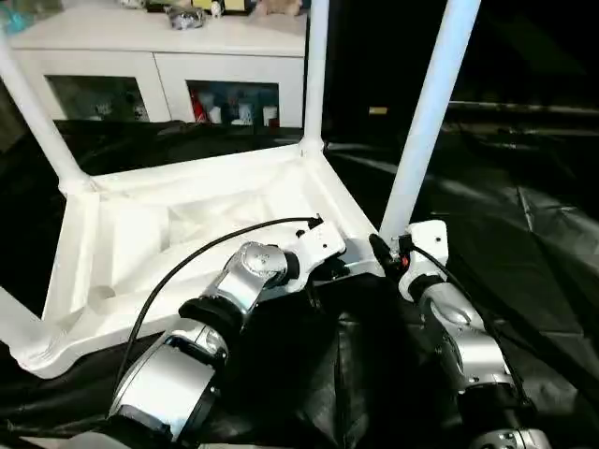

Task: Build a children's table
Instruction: Rotate leg to tighten

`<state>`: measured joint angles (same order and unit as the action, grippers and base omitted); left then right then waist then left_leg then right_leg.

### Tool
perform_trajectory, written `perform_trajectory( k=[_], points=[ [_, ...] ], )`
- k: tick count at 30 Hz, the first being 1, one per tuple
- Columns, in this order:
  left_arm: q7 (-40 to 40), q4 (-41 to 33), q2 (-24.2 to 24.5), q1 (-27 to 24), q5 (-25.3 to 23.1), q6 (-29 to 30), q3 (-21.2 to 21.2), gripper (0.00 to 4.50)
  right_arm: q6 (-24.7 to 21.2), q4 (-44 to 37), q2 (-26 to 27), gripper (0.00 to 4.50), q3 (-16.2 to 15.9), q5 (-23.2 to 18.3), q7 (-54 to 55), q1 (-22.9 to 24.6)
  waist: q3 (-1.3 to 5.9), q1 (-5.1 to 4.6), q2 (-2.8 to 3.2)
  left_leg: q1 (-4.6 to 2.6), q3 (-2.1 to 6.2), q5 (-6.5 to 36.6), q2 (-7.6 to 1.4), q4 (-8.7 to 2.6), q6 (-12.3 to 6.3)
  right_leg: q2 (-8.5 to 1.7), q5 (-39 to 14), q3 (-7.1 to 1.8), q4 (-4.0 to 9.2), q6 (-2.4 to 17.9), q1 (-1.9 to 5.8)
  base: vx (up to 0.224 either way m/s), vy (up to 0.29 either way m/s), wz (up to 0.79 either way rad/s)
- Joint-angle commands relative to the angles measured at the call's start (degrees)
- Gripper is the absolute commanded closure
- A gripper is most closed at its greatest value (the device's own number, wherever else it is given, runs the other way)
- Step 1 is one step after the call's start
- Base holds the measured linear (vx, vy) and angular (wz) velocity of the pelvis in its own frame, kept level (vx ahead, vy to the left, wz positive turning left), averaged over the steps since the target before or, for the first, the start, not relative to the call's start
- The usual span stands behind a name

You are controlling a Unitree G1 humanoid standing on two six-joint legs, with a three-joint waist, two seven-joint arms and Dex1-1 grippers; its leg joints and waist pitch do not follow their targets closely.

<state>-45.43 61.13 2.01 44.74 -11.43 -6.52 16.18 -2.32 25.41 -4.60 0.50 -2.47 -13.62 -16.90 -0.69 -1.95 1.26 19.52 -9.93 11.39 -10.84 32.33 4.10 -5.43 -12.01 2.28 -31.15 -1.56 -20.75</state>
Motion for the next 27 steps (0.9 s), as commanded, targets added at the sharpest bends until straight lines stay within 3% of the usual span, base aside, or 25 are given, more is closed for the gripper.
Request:
perform_trajectory(
  k=[1, 2, 3, 4, 5, 7, 8, 9, 10, 11, 14, 15, 17, 20, 22, 24, 25, 26, 27],
  points=[
    [-2.17, 1.64, -1.07, -1.83, -1.05, 0.46, 2.26, 4.5, -1.24, 2.06, 0.83, 1.49, -7.27, 0.24, -7.83, 0.4, 0.91, -0.49, -0.23, -0.07, 1.3, 29.98, -1.75, -5.21, -0.44, -2.33, -24.9, -0.96, 4.55, 9.05, -0.19, 0.0, 0.0, 0.0],
    [-2.17, 1.64, -1.07, -1.83, -1.05, 0.46, 2.26, 4.5, -1.24, 2.06, 0.83, 1.49, -7.27, 0.24, -7.83, 0.4, 0.86, -0.55, -0.66, 0.03, 1.25, 29.63, -1.8, -5.24, -0.69, -2.32, -24.57, -0.95, 4.56, 9.19, -0.19, 0.0, 0.0, 0.0],
    [-4.75, 1.01, 0.58, -2.1, -1.0, -0.06, 2.36, 4.5, -0.72, 0.63, -1.61, 1.49, -7.97, -0.53, -12.65, 0.33, 1.01, -0.6, -1.46, 0.19, 0.95, 28.3, -1.82, -5.07, -1.63, -2.34, -22.79, -1.07, 4.41, 9.97, -0.05, 0.0, 0.0, 0.0],
    [-7.34, 0.2, 2.05, -2.53, -0.77, -0.64, 2.49, 4.5, -0.8, -0.96, -3.85, 1.49, -8.36, -1.61, -17.25, 0.55, 1.39, -0.39, -0.89, 0.41, 1.11, 26.37, -1.91, -5.0, -1.93, -2.56, -20.72, -1.19, 3.85, 10.57, 0.43, 0.0, 0.0, 0.0],
    [-9.42, -0.44, 3.01, -2.89, -0.53, -1.46, 2.65, 4.5, -0.96, -2.06, -5.35, 1.49, -8.55, -2.41, -20.22, 0.72, 1.39, -0.29, -1.3, 1.06, 0.93, 23.0, -2.01, -4.94, -3.59, -2.58, -17.87, -1.17, 3.66, 11.26, 0.86, 0.0, 0.0, 0.0],
    [-12.55, -1.52, 4.54, -3.47, -0.1, -1.95, 2.86, 4.5, -1.14, -3.86, -7.75, 1.49, -8.74, -3.7, -24.92, 0.98, 1.38, -0.22, -1.22, 1.26, 0.54, 20.51, -2.12, -4.64, -4.82, -2.82, -17.41, -1.38, 3.63, 11.95, 0.68, 0.0, 0.0, 0.0],
    [-15.13, -2.53, 5.92, -4.04, 0.28, -2.45, 3.06, 4.5, -1.63, -5.18, -9.77, 1.49, -8.56, -5.26, -28.75, 1.09, 1.3, -0.12, -2.2, 1.33, 0.45, 19.66, -2.11, -4.53, -5.16, -2.73, -17.71, -1.28, 3.6, 12.38, 0.77, 0.0, 0.0, 0.0],
    [-17.59, -3.43, 7.24, -4.55, 0.65, -2.69, 3.18, 4.5, -1.66, -6.07, -11.66, 1.49, -8.32, -6.39, -32.38, 1.08, 1.4, 0.19, -1.87, 1.32, 0.46, 18.88, -2.2, -4.35, -5.43, -2.82, -17.52, -1.5, 3.31, 12.7, 0.76, 0.0, 0.0, 0.0],
    [-19.68, -4.16, 8.38, -4.95, 0.98, -2.44, 3.24, 4.5, -1.02, -6.27, -13.31, 1.49, -8.32, -6.67, -34.95, 0.89, 1.45, 0.27, -2.41, 1.28, 0.34, 18.38, -2.27, -4.21, -5.73, -2.85, -16.86, -1.52, 3.23, 12.97, 0.71, 0.0, 0.0, 0.0],
    [-20.59, -4.49, 8.91, -5.13, 1.09, -2.25, 3.28, 4.5, -0.64, -6.22, -14.02, 1.49, -8.35, -6.66, -35.99, 0.77, 1.69, 0.44, -2.19, 1.46, 0.28, 15.72, -2.28, -4.03, -6.23, -2.86, -13.86, -1.51, 2.73, 13.78, 0.93, 0.0, 0.0, 0.0],
    [-25.82, -6.6, 11.94, -6.1, 1.6, -1.43, 3.78, 4.5, -0.11, -4.75, -17.24, 1.49, -8.75, -6.85, -41.69, -0.51, 1.97, 1.03, -2.29, 1.75, 0.04, 10.01, -2.28, -3.43, -7.43, -2.73, -6.29, -1.51, 1.66, 15.69, 1.05, 0.0, 0.0, 0.0],
    [-25.82, -6.6, 11.94, -6.1, 1.6, -1.43, 3.78, 4.5, -0.11, -4.75, -17.24, 1.49, -8.75, -6.85, -41.69, -0.51, 1.87, 1.41, -2.06, 1.32, -0.26, 7.94, -2.4, -3.19, -8.04, -2.55, -1.13, -1.44, 1.13, 17.7, 0.83, 0.0, 0.0, 0.0],
    [-30.39, -10.56, 15.57, -7.65, 2.18, 1.05, 4.22, 4.5, 0.27, -3.94, -19.15, 1.49, -9.88, -6.91, -46.47, -1.77, 2.01, 1.61, -2.32, 1.41, -0.2, 6.96, -2.49, -3.16, -8.1, -2.61, 1.08, -1.29, 0.49, 18.63, 1.38, 0.0, 0.0, 0.0],
    [-31.84, -13.93, 18.75, -9.14, 2.32, 2.79, 4.22, 4.5, 0.35, -3.41, -19.55, 1.49, -10.68, -7.03, -48.88, -3.03, 1.94, 1.73, -1.8, 0.92, -0.41, 5.96, -2.7, -3.08, -8.15, -2.23, 3.8, -1.31, 0.25, 19.42, 1.16, 0.0, 0.0, 0.0],
    [-31.96, -15.23, 20.26, -9.9, 2.49, 3.58, 3.64, 4.5, 0.46, -3.25, -18.76, 1.49, -11.19, -7.19, -49.27, -3.62, 1.81, 1.74, -1.92, 0.88, -0.48, 6.54, -2.72, -3.16, -7.52, -2.06, 3.43, -1.21, 0.17, 19.64, 1.23, 0.0, 0.0, 0.0],
    [-32.13, -16.3, 21.2, -10.5, 2.6, 4.11, 3.23, 4.5, 0.69, -2.8, -18.02, 1.49, -11.54, -7.0, -49.19, -4.01, 1.55, 1.8, -1.89, 0.71, -0.57, 9.48, -2.74, -3.43, -5.88, -2.09, -1.47, -1.3, 0.6, 18.78, 1.11, 0.0, 0.0, 0.0],
    [-32.47, -18.79, 22.6, -11.72, 3.06, 5.68, 2.68, 4.5, 1.06, -2.35, -16.91, 1.49, -12.2, -6.83, -49.23, -4.4, 1.61, 1.52, -3.88, 0.97, -0.6, 10.51, -2.79, -3.43, -5.37, -2.26, -3.61, -1.35, 0.62, 18.14, 1.19, 0.0, 0.0, 0.0],
    [-32.55, -19.62, 23.04, -12.13, 3.21, 6.22, 2.5, 4.5, 1.22, -2.19, -16.55, 1.49, -12.41, -6.74, -49.2, -4.51, 1.61, 1.52, -3.88, 0.97, -0.6, 10.51, -2.79, -3.43, -5.37, -2.26, -3.61, -1.35, 0.62, 18.14, 1.19, 0.0, 0.0, 0.0],
    [-32.74, -21.69, 24.15, -13.2, 3.56, 7.47, 2.06, 4.5, 1.61, -1.73, -15.59, 1.49, -12.94, -6.5, -48.97, -4.78, 1.23, 1.48, -2.51, 1.07, -0.22, 12.27, -2.81, -3.97, -3.77, -2.58, -9.24, -1.61, 0.89, 16.79, 0.92, 0.0, 0.0, 0.0]
  ],
)
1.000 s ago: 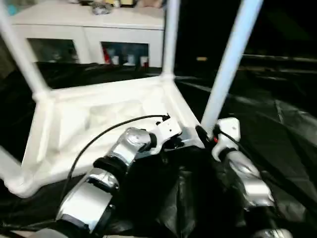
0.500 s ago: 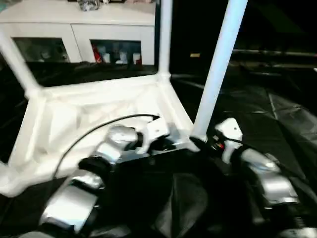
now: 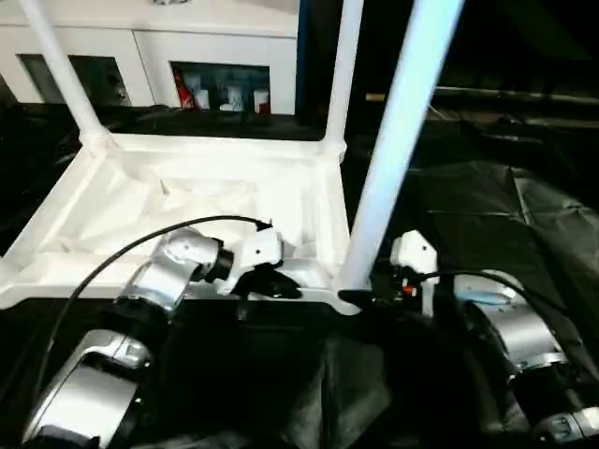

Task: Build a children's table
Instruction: Rotate leg to tighten

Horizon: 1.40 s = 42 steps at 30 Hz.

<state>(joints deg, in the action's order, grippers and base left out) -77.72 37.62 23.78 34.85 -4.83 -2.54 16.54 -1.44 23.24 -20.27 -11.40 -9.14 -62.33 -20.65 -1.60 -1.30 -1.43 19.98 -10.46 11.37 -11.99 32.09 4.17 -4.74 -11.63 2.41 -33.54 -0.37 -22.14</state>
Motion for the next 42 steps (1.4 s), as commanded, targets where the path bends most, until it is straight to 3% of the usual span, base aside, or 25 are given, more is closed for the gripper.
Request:
perform_trajectory(
  k=[1, 3, 4, 5, 6, 9, 10, 12, 16, 17, 23, 29, 31, 33, 34, 37, 39, 41, 42],
  points=[
    [-0.77, -1.16, 3.98, -4.94, -2.59, 5.37, 1.18, 4.5, 1.24, 1.04, 1.39, 1.49, -1.66, 0.49, 0.12, -1.29, 2.3, 0.49, -0.62, 0.64, 0.4, 12.33, -1.76, -3.79, -2.84, -3.14, -9.57, -1.71, 3.19, 15.22, 2.37, 0.0, 0.0, 0.0],
    [-1.14, -3.76, 5.39, -6.51, -2.19, 6.7, 0.72, 4.5, 1.7, 1.5, 2.32, 1.49, -2.01, 0.72, 0.43, -1.44, 2.2, 0.6, -0.21, 0.59, 0.51, 12.26, -1.68, -3.89, -2.31, -3.07, -9.22, -1.77, 3.1, 14.89, 2.19, 0.0, 0.0, 0.0],
    [-1.43, -5.94, 6.51, -7.8, -1.88, 7.87, 0.38, 4.5, 1.91, 1.76, 2.92, 1.49, -2.15, 0.74, 0.56, -1.55, 2.26, 0.41, -0.35, 0.52, 0.45, 11.82, -1.62, -3.77, -2.07, -2.89, -7.63, -1.86, 2.91, 14.93, 2.12, 0.0, 0.0, 0.0],
    [-1.53, -6.71, 6.88, -8.24, -1.78, 8.3, 0.27, 4.5, 1.96, 1.83, 3.11, 1.49, -2.19, 0.73, 0.58, -1.59, 2.42, 0.4, -1.15, 0.61, 0.41, 11.07, -1.58, -3.63, -2.27, -2.86, -6.52, -1.84, 2.74, 15.03, 2.24, 0.0, 0.0, 0.0],
    [-1.8, -7.99, 7.5, -8.95, -1.63, 9.17, 0.18, 4.5, 2.03, 1.88, 3.26, 1.49, -2.2, 0.65, 0.49, -1.64, 2.36, 0.59, -0.72, 0.36, 0.2, 9.6, -1.5, -3.44, -2.74, -2.73, -3.82, -2.05, 2.48, 15.64, 1.92, 0.0, 0.0, 0.0],
    [-2.11, -12.43, 9.06, -11.3, -1.0, 11.37, 0.23, 4.5, 2.6, 2.49, 3.52, 1.49, -1.9, 0.52, 0.31, -2.02, 2.39, 0.59, -0.73, 0.33, 0.09, 8.72, -1.48, -3.32, -3.05, -2.56, -1.67, -2.11, 2.24, 16.29, 2.03, 0.0, 0.0, 0.0],
    [-2.01, -13.04, 9.21, -11.57, -0.83, 11.71, 0.3, 4.5, 2.72, 2.62, 3.56, 1.49, -1.85, 0.55, 0.29, -2.1, 2.39, 0.73, -1.03, 0.29, 0.04, 8.36, -1.44, -3.24, -3.26, -2.56, -1.32, -2.12, 2.16, 16.45, 2.05, 0.0, 0.0, 0.0],
    [-1.29, -15.5, 8.65, -12.26, -0.18, 13.35, 0.96, 4.5, 2.94, 3.24, 3.41, 1.49, -1.4, 0.12, -0.59, -2.66, 2.4, 0.75, -0.87, 0.15, -0.06, 7.65, -1.41, -3.11, -3.56, -2.46, -0.12, -2.16, 2.07, 16.96, 1.98, 0.0, 0.0, 0.0],
    [-0.09, -15.39, 6.72, -11.36, -0.03, 13.49, 1.81, 4.5, 3.13, 4.28, 2.81, 1.49, -1.1, -0.24, -1.55, -3.44, 2.43, 0.91, -0.82, 0.02, -0.16, 7.61, -1.31, -2.97, -3.74, -2.35, 0.59, -2.17, 2.0, 17.32, 2.03, 0.0, 0.0, 0.0],
    [0.15, -15.61, 6.39, -11.27, 0.06, 13.8, 1.91, 4.5, 3.12, 4.52, 2.79, 1.75, -1.08, -0.35, -1.61, -3.57, 2.45, 0.98, -0.75, -0.1, -0.17, 7.65, -1.33, -2.92, -3.7, -2.35, 0.88, -2.17, 1.96, 17.45, 1.97, 0.0, 0.0, 0.0],
    [1.14, -16.39, 5.09, -10.92, 0.66, 15.29, 2.77, 4.5, 2.81, 4.29, 2.92, 1.99, -0.91, -0.91, -2.11, -2.92, 2.42, 1.42, -0.54, -0.18, -0.08, 9.3, -1.31, -2.97, -2.73, -2.35, -1.78, -2.18, 2.13, 16.48, 1.96, 0.0, 0.0, 0.0],
    [3.38, -16.3, 3.84, -11.29, 1.25, 14.43, 1.99, 4.5, 1.79, 5.35, 4.1, 2.03, -0.24, -0.67, 1.08, -2.37, 2.64, 1.55, -0.82, -0.04, -0.16, 6.81, -1.14, -2.64, -3.91, -2.25, 2.07, -2.13, 1.78, 17.17, 2.17, 0.0, 0.0, 0.0],
    [7.71, -14.82, 1.61, -10.57, 0.13, 14.99, 1.75, 4.5, 1.95, 7.76, 5.88, 2.03, 0.68, 1.17, 7.6, -2.64, 2.36, 1.51, -0.82, 0.02, -0.12, 8.62, -1.19, -2.89, -3.19, -2.32, -1.55, -2.11, 2.16, 16.57, 1.97, 0.0, 0.0, 0.0],
    [12.32, -12.9, -1.07, -9.63, -0.85, 15.22, 1.48, 4.5, 1.47, 10.39, 7.97, 2.03, 1.98, 2.75, 15.17, -3.06, 2.01, 1.48, -0.87, -0.31, -0.05, 13.01, -1.19, -3.19, -0.48, -2.45, -10.57, -2.23, 3.07, 14.52, 1.54, 0.0, 0.0, 0.0],
    [13.83, -12.09, -2.32, -9.18, -1.1, 15.4, 1.51, 4.5, 0.85, 11.19, 9.09, 2.03, 2.56, 2.94, 18.0, -3.0, 2.02, 1.39, -1.08, -0.11, 0.13, 14.35, -1.03, -3.31, 0.5, -2.49, -14.44, -2.21, 3.31, 13.0, 1.67, 0.0, 0.0, 0.0],
    [18.45, -9.96, -5.48, -7.95, -1.76, 15.6, 1.3, 4.5, -0.13, 12.68, 12.04, 2.03, 4.17, 3.39, 25.47, -2.66, 2.04, 1.44, -1.06, -0.15, 0.38, 16.19, -1.09, -3.49, 1.16, -2.47, -17.7, -2.2, 3.79, 10.85, 1.36, 0.0, 0.0, 0.0],
    [24.87, -6.2, -10.17, -5.72, -2.91, 15.43, 1.42, 4.5, -2.55, 14.51, 17.27, 2.03, 6.42, 4.01, 37.63, -2.02, 1.83, 1.44, -0.86, -0.48, 0.26, 17.55, -1.02, -3.52, 1.48, -2.28, -19.19, -2.32, 4.21, 10.12, 0.66, 0.0, 0.0, 0.0],
    [26.5, -5.01, -11.59, -4.98, -3.48, 15.05, 1.89, 4.5, -3.24, 15.11, 19.36, 2.03, 6.7, 4.57, 41.72, -1.74, 1.86, 1.76, -0.92, -0.54, 0.67, 19.59, -0.81, -3.74, 2.48, -2.45, -24.04, -2.15, 4.6, 8.12, 0.62, 0.0, 0.0, 0.0],
    [27.14, -4.25, -12.51, -4.5, -3.83, 14.42, 2.29, 4.5, -2.36, 15.4, 20.96, 2.03, 6.18, 5.07, 42.91, -1.76, 1.88, 1.75, -0.45, -0.53, 0.83, 20.69, -0.87, -3.82, 2.53, -2.45, -24.74, -2.14, 4.75, 7.38, 0.46, 0.0, 0.0, 0.0]
  ],
)
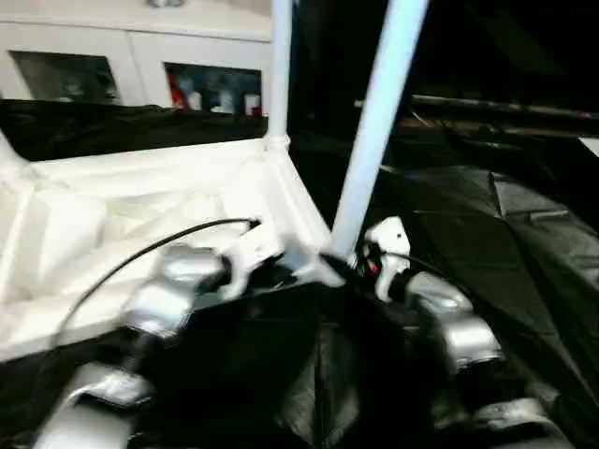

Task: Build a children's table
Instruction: Rotate leg to tighten

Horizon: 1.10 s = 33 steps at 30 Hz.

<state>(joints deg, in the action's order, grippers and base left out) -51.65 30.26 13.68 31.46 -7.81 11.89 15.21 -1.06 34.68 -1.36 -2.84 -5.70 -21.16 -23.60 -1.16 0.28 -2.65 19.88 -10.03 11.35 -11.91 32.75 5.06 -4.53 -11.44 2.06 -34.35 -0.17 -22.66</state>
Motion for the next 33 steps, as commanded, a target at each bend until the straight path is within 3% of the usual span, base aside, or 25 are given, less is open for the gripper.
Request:
perform_trajectory(
  k=[1, 2, 3, 6, 7, 8, 11, 13, 14, 16, 21, 26, 30, 33],
  points=[
    [1.08, 3.11, -2.41, -1.1, -0.85, -0.01, 3.63, 4.5, -2.74, 3.96, 2.05, 2.03, -2.37, 1.63, 1.74, 1.19, 1.41, 0.05, 0.53, -0.32, 0.37, 21.26, -0.89, -4.43, 1.5, -2.58, -25.16, -1.79, 5.71, 6.83, 0.87, 0.0, 0.0, 0.0],
    [1.47, 3.62, -2.96, -0.82, -1.07, -0.39, 3.76, 4.5, -2.01, 4.2, 2.94, 2.03, -2.71, 1.97, 2.26, 1.09, 1.39, 0.06, 0.45, -0.22, 0.52, 21.98, -0.82, -4.53, 1.32, -2.57, -26.3, -1.68, 5.82, 6.2, 0.91, 0.0, 0.0, 0.0],
    [1.01, 3.75, -3.72, -0.61, -1.25, -0.82, 4.34, 4.5, 0.17, 3.19, 3.25, 1.74, -4.85, 3.9, 1.28, 1.44, 1.45, 0.05, 0.69, -0.26, 0.59, 22.61, -0.86, -4.54, 1.34, -2.65, -26.86, -1.64, 6.03, 5.78, 0.78, 0.0, 0.0, 0.0],
    [0.15, 3.71, -3.49, -0.63, -1.28, -1.3, 4.69, 4.5, 1.13, 2.14, 2.57, 1.52, -5.06, 3.97, -0.48, 1.63, 1.52, 0.01, 0.73, -0.02, 0.69, 22.41, -0.94, -4.71, 1.14, -2.65, -25.29, -1.61, 5.93, 6.0, 0.93, 0.0, 0.0, 0.0],
    [-0.18, 4.24, -3.14, -0.52, -1.39, -1.92, 4.66, 4.5, 1.37, 1.91, 1.9, 1.42, -4.81, 3.87, -1.43, 1.43, 1.59, 0.0, 0.97, -0.04, 0.68, 22.26, -0.95, -4.7, 0.98, -2.58, -23.56, -1.68, 5.76, 6.48, 0.96, 0.0, 0.0, 0.0],
    [-0.97, 4.45, -2.57, -0.55, -1.34, -2.61, 4.66, 4.5, 2.07, 1.61, 0.82, 1.24, -5.12, 4.1, -3.06, 1.23, 1.63, -0.02, 0.81, 0.09, 0.6, 21.57, -0.98, -4.74, 0.71, -2.46, -21.46, -1.71, 5.57, 7.11, 1.11, 0.0, 0.0, 0.0],
    [-2.69, 4.66, -1.44, -0.67, -0.99, -3.54, 4.62, 4.5, 2.35, 0.76, -1.02, 1.24, -5.03, 3.09, -6.09, 0.87, 1.67, 0.13, 0.79, 0.15, 0.37, 20.61, -1.0, -4.58, -0.09, -2.5, -18.89, -1.77, 5.39, 8.49, 1.27, 0.0, 0.0, 0.0],
    [-7.06, 4.35, 0.96, -1.05, -0.24, -5.12, 4.69, 4.5, 2.49, -1.48, -4.97, 1.24, -4.98, 1.22, -14.48, 0.6, 1.78, 0.31, 0.39, 0.32, 0.35, 19.32, -0.94, -4.5, -0.74, -2.5, -18.04, -1.69, 5.28, 8.68, 1.77, 0.0, 0.0, 0.0],
    [-10.62, 3.88, 2.72, -1.35, 0.51, -6.34, 4.85, 4.5, 2.11, -3.29, -7.91, 1.24, -5.3, 0.02, -20.91, 0.65, 1.87, 0.44, 0.46, 0.42, 0.32, 18.58, -0.93, -4.34, -1.61, -2.57, -17.5, -1.73, 5.17, 8.98, 1.92, 0.0, 0.0, 0.0],
    [-13.85, 3.28, 4.45, -1.48, 1.1, -6.29, 5.08, 4.5, 1.98, -5.35, -11.04, 1.24, -6.29, -1.08, -27.41, 1.01, 2.16, 0.45, 0.47, 0.78, 0.18, 15.17, -1.03, -4.12, -2.64, -2.63, -12.69, -1.79, 4.56, 10.29, 2.31, 0.0, 0.0, 0.0],
    [-19.42, 2.62, 6.96, -1.42, 1.95, -6.37, 5.67, 4.5, 2.03, -8.15, -15.62, 1.24, -8.25, -2.48, -36.44, 1.52, 2.45, 0.93, 0.66, 0.48, -0.26, 7.02, -1.15, -3.4, -5.37, -2.49, 1.03, -1.58, 3.1, 15.25, 2.66, 0.0, 0.0, 0.0],
    [-25.84, 2.79, 9.59, -0.45, 3.17, -5.51, 6.94, 4.5, 3.01, -8.03, -18.62, 1.24, -9.45, -2.54, -42.8, 0.42, 2.41, 1.46, 0.78, -0.06, -0.38, 8.09, -1.28, -3.45, -5.54, -2.41, 1.86, -1.59, 2.92, 16.75, 2.52, 0.0, 0.0, 0.0],
    [-26.45, 3.77, 9.97, 0.51, 2.8, -5.89, 6.78, 4.5, 2.65, -6.62, -18.72, 1.24, -9.74, -2.05, -43.97, -0.75, 2.13, 1.61, 0.76, -0.11, -0.36, 11.22, -1.29, -3.73, -3.68, -2.56, -3.11, -1.6, 3.35, 15.78, 2.5, 0.0, 0.0, 0.0],
    [-25.31, 4.7, 9.72, 1.05, 2.43, -6.55, 6.26, 4.5, 2.34, -6.46, -18.72, 1.58, -10.01, -2.02, -44.51, -0.88, 2.15, 1.71, 0.69, -0.12, -0.32, 11.42, -1.28, -3.76, -2.9, -2.65, -4.79, -1.67, 3.48, 15.15, 2.55, 0.0, 0.0, 0.0]
  ],
)
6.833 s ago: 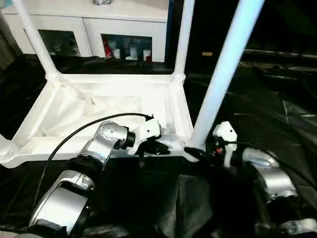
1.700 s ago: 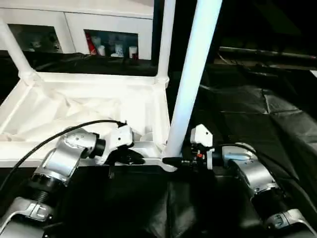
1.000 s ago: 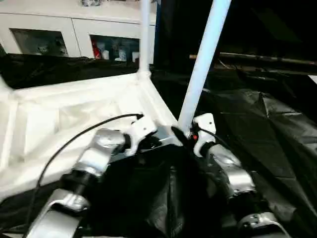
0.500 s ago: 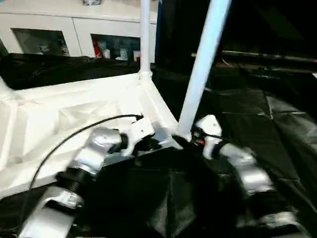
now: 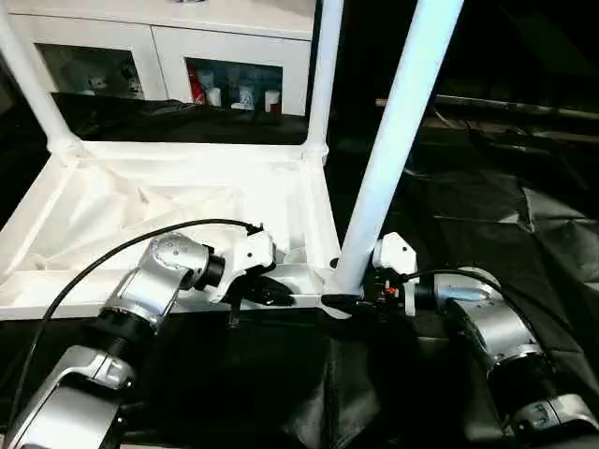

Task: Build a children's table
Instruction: Rotate leg to tighten

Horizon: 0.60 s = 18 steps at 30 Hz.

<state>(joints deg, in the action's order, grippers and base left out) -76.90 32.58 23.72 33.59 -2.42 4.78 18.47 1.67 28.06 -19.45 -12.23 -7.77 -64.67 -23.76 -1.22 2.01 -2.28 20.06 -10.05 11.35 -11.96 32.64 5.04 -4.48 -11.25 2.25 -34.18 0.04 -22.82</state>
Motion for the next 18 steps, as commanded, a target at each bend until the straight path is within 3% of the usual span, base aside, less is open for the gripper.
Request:
perform_trajectory(
  k=[1, 7, 11, 12, 18],
  points=[
    [-0.05, 2.46, -0.26, -1.01, -2.86, 0.47, 3.05, 4.5, -0.45, 0.21, -0.66, 1.58, -0.64, -0.08, -1.24, -0.74, 2.24, -0.03, 0.31, -0.3, -0.29, 11.24, -1.24, -3.63, -2.82, -2.7, -4.81, -1.87, 3.27, 14.89, 2.71, 0.0, 0.0, 0.0],
    [1.55, 2.84, -0.58, -1.08, -2.48, 0.28, 2.78, 4.5, -1.64, -0.11, -0.02, 2.18, -0.04, -0.96, -1.04, 0.11, 2.29, 0.05, 0.29, -0.17, -0.27, 9.84, -1.22, -3.54, -3.36, -2.64, -3.05, -1.82, 3.06, 15.0, 2.8, 0.0, 0.0, 0.0],
    [6.73, 4.48, -2.66, -0.51, -2.72, 0.52, 1.43, 4.5, -3.87, 0.47, 3.06, 2.39, 2.45, -1.86, 5.59, 1.56, 2.1, 0.15, 0.29, -0.31, -0.3, 11.71, -1.22, -3.68, -2.77, -2.71, -6.21, -1.83, 3.47, 14.6, 2.6, 0.0, 0.0, 0.0],
    [8.66, 5.01, -3.45, -0.29, -3.01, 0.72, 1.15, 4.5, -4.33, 0.78, 4.18, 2.43, 3.06, -1.7, 8.26, 2.04, 1.82, 0.09, 0.34, -0.42, -0.25, 14.56, -1.24, -3.99, -1.6, -2.81, -11.73, -1.89, 4.06, 13.35, 2.25, 0.0, 0.0, 0.0],
    [22.5, 8.92, -10.44, 1.46, -4.56, 2.87, -0.4, 4.5, -6.04, 2.18, 12.7, 2.48, 5.14, 1.09, 26.82, 5.76, 1.3, -0.23, 0.18, -0.64, 0.49, 20.73, -1.05, -4.61, 0.96, -3.0, -26.07, -1.78, 5.57, 7.75, 1.56, 0.0, 0.0, 0.0]
  ],
)
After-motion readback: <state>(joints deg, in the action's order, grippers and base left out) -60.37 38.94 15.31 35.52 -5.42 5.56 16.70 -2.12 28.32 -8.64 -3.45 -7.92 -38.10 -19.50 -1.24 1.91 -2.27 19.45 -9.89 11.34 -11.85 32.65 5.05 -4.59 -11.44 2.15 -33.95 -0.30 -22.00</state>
